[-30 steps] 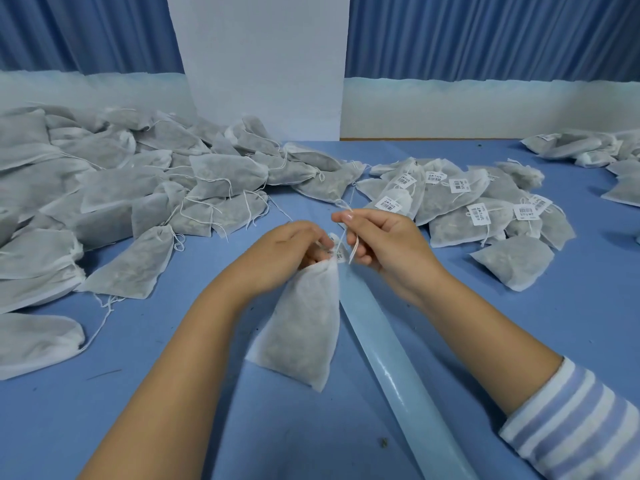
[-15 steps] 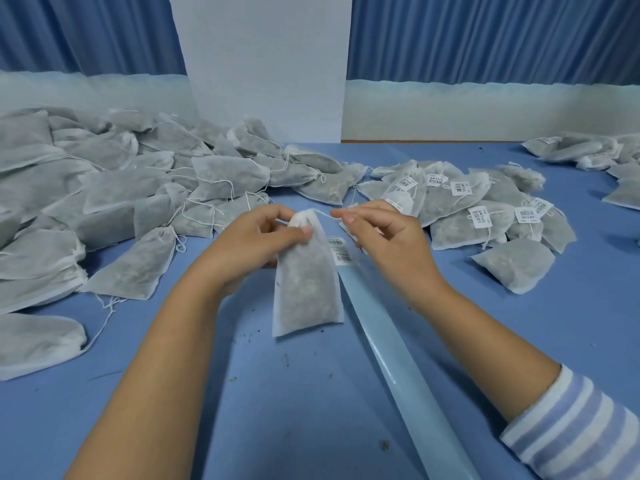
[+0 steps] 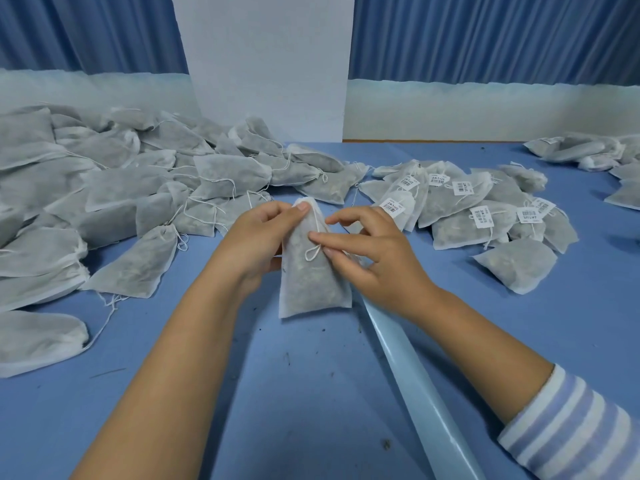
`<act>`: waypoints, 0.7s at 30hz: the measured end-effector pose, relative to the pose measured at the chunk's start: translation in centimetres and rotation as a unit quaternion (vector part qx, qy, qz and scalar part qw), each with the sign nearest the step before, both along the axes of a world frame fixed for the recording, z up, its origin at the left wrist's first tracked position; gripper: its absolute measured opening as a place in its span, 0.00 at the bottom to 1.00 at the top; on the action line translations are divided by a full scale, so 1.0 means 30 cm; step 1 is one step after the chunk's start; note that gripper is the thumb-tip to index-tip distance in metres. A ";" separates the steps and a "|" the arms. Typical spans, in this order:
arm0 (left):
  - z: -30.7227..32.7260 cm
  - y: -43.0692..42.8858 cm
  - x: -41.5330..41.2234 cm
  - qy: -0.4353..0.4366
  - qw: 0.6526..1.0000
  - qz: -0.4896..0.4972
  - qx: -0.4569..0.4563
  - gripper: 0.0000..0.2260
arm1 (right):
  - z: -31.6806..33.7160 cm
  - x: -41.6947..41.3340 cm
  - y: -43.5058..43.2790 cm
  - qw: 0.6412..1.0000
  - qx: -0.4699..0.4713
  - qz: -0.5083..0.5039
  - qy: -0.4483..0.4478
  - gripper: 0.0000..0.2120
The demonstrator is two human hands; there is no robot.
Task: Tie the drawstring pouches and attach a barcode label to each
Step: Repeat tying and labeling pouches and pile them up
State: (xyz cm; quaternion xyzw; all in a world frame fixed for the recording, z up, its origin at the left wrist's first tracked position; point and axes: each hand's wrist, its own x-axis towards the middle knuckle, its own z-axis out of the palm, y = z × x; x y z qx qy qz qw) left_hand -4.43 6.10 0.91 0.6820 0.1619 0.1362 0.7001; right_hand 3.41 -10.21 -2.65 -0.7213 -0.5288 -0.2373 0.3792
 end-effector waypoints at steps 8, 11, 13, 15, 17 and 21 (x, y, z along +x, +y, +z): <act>0.001 0.002 0.005 -0.016 0.998 -0.034 -0.050 0.09 | 0.014 -0.018 -0.003 0.996 -0.010 0.013 0.093 0.13; 0.001 0.014 -0.005 -0.031 0.993 -0.098 -0.057 0.20 | 0.022 -0.015 -0.007 0.990 -0.014 0.020 0.140 0.14; -0.004 0.028 -0.007 -0.030 0.991 -0.118 -0.048 0.25 | 0.030 -0.018 -0.007 0.979 -0.011 0.034 0.200 0.15; -0.011 0.039 -0.004 -0.026 0.991 -0.124 -0.041 0.26 | 0.038 -0.016 -0.008 0.965 0.014 0.054 0.255 0.16; -0.014 0.046 -0.003 -0.016 0.993 -0.112 -0.040 0.27 | 0.048 -0.001 -0.011 0.955 0.058 0.032 0.291 0.17; -0.019 0.071 -0.002 0.017 0.995 -0.089 -0.033 0.27 | 0.055 0.053 -0.027 0.907 -0.011 -0.127 0.401 0.14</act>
